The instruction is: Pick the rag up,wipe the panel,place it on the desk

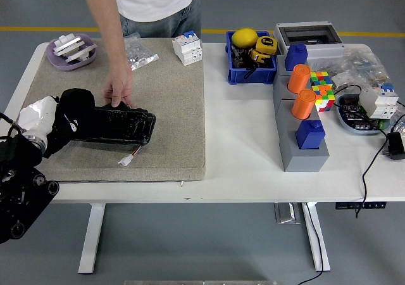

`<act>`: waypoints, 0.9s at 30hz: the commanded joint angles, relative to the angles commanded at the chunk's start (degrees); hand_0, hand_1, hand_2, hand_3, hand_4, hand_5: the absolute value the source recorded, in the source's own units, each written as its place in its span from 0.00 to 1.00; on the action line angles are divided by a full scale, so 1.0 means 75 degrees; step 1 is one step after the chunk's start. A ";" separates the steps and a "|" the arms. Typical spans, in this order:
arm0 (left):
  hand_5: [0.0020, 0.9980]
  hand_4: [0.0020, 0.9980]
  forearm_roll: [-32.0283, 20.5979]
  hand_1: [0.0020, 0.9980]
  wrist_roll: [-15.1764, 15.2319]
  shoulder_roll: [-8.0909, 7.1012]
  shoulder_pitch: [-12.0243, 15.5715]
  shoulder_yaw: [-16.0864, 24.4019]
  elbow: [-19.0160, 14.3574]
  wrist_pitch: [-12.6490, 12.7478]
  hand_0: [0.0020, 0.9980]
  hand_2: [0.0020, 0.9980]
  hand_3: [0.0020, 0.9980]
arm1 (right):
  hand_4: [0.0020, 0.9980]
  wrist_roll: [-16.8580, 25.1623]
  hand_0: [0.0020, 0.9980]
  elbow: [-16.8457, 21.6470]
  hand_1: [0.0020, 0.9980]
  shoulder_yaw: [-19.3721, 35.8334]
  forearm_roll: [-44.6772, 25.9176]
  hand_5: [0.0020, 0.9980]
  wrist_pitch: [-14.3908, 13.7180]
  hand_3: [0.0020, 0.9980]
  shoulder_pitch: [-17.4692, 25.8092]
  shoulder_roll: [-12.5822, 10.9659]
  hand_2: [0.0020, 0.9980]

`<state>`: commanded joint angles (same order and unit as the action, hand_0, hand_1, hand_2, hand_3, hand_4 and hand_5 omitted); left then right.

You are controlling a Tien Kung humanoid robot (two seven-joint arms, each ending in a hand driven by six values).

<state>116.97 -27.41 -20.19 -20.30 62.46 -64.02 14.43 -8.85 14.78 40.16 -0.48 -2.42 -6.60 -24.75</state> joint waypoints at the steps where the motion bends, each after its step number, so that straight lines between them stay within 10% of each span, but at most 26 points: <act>1: 0.00 0.00 0.0009 0.41 -0.0004 -0.0008 -0.0001 0.0027 0.0004 0.0003 0.30 0.55 0.48 | 0.91 0.0000 0.75 0.0001 0.63 0.0003 0.0004 0.42 -0.0002 0.56 -0.0002 -0.0001 0.63; 27: 0.00 0.00 -0.0047 0.41 -0.0186 0.0167 0.0034 -0.0916 -0.1144 0.0014 0.28 0.55 0.48 | 0.91 0.0031 0.75 -0.0011 0.63 0.0020 -0.0018 0.42 -0.0006 0.56 -0.0018 0.0002 0.63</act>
<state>116.62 -28.80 -18.93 -20.04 55.59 -72.60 14.54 -8.62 14.70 40.31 -0.61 -2.47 -6.74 -24.73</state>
